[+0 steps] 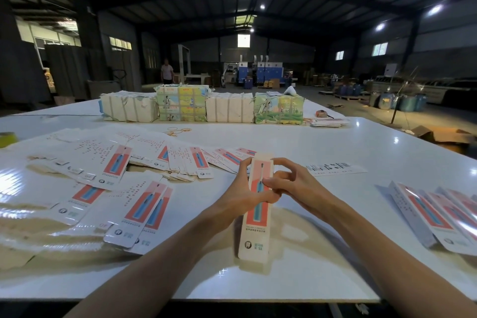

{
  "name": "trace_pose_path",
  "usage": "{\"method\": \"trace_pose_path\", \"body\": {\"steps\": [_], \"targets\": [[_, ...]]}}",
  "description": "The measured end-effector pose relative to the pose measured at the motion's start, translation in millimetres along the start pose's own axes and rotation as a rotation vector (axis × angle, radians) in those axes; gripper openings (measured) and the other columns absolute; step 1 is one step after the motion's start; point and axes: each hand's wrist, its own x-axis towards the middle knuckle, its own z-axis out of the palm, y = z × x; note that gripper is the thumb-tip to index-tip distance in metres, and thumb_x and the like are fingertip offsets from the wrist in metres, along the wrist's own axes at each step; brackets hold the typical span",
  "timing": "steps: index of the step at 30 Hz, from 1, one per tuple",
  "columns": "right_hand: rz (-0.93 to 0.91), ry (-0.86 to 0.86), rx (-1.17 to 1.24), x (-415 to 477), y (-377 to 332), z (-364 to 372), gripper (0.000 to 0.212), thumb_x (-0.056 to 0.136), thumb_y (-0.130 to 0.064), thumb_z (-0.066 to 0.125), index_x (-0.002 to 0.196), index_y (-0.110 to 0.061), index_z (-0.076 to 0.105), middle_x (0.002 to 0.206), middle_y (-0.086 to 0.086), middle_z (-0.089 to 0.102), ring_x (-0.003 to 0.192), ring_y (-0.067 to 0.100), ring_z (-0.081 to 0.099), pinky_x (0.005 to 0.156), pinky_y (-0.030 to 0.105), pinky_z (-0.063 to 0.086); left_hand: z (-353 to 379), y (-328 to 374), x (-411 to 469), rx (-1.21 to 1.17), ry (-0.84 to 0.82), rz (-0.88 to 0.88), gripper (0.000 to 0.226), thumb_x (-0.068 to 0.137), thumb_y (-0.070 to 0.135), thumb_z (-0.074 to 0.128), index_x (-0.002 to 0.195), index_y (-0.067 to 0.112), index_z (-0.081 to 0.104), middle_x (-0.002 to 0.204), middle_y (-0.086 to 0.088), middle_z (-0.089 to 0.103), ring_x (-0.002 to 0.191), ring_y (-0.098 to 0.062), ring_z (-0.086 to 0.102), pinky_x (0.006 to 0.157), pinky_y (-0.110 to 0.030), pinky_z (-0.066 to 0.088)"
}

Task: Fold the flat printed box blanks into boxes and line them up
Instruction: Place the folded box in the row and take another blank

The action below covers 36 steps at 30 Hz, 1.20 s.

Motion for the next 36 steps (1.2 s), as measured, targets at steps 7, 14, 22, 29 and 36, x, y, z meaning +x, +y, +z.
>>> {"method": "trace_pose_path", "body": {"steps": [7, 14, 22, 29, 36], "targets": [[0.025, 0.011, -0.043, 0, 5, 5, 0.033, 0.096, -0.054, 0.072, 0.117, -0.028, 0.071, 0.105, 0.020, 0.076, 0.079, 0.041, 0.063, 0.077, 0.044, 0.054, 1, -5, -1, -0.077, -0.059, -0.087, 0.092, 0.083, 0.025, 0.083, 0.145, 0.046, 0.019, 0.120, -0.003, 0.068, 0.091, -0.019, 0.080, 0.071, -0.031, 0.065], [-0.037, 0.236, 0.050, 3, 3, 0, 0.021, 0.110, -0.032, 0.055, 0.125, -0.020, 0.065, 0.107, 0.016, 0.076, 0.067, 0.029, 0.061, 0.067, 0.038, 0.053, 5, -2, -4, -0.107, -0.108, -0.113, 0.088, 0.083, 0.018, 0.081, 0.141, 0.051, 0.022, 0.129, -0.004, 0.061, 0.092, -0.031, 0.080, 0.084, -0.047, 0.066], [0.021, 0.207, 0.047, 5, 7, -8, 0.020, 0.103, -0.004, 0.061, 0.116, -0.008, 0.075, 0.095, 0.031, 0.073, 0.061, 0.025, 0.054, 0.063, 0.033, 0.048, 2, 0, -6, -0.082, -0.196, -0.124, 0.089, 0.085, 0.020, 0.080, 0.141, 0.056, 0.020, 0.128, -0.003, 0.063, 0.088, -0.030, 0.080, 0.068, -0.035, 0.065], [-0.169, 0.246, -0.101, 3, 6, -4, 0.031, 0.103, -0.001, 0.054, 0.115, -0.015, 0.078, 0.093, 0.006, 0.082, 0.080, 0.020, 0.077, 0.070, 0.028, 0.062, 3, -1, -6, -0.193, -0.187, -0.120, 0.079, 0.085, 0.017, 0.080, 0.131, 0.058, 0.030, 0.120, 0.002, 0.073, 0.090, -0.036, 0.079, 0.073, -0.041, 0.065], [-0.117, 0.211, 0.051, 2, 4, -3, 0.029, 0.101, 0.002, 0.055, 0.108, -0.011, 0.080, 0.104, 0.011, 0.081, 0.098, 0.030, 0.079, 0.074, 0.030, 0.064, 5, -2, -5, -0.122, -0.161, -0.124, 0.080, 0.091, 0.020, 0.077, 0.142, 0.048, 0.022, 0.115, -0.008, 0.072, 0.084, -0.031, 0.080, 0.067, -0.036, 0.064]]}}
